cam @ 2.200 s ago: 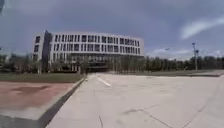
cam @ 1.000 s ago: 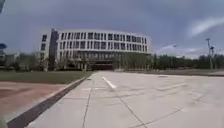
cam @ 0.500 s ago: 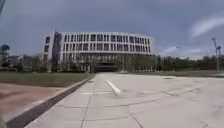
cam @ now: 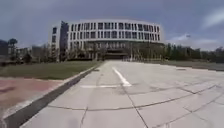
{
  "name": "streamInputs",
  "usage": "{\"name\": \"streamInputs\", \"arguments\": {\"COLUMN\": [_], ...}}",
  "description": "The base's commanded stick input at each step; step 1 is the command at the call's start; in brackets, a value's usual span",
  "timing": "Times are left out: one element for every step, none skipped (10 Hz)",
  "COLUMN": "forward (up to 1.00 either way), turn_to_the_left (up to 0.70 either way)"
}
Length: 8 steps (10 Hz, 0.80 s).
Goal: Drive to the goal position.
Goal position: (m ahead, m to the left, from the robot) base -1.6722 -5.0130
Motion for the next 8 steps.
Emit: {"name": "streamInputs", "arguments": {"forward": [1.0,1.0,1.0,1.0,1.0,1.0,1.0,1.0], "turn_to_the_left": [0.02,0.02,0.02,0.0,-0.01,-0.13,-0.37,-0.32]}}
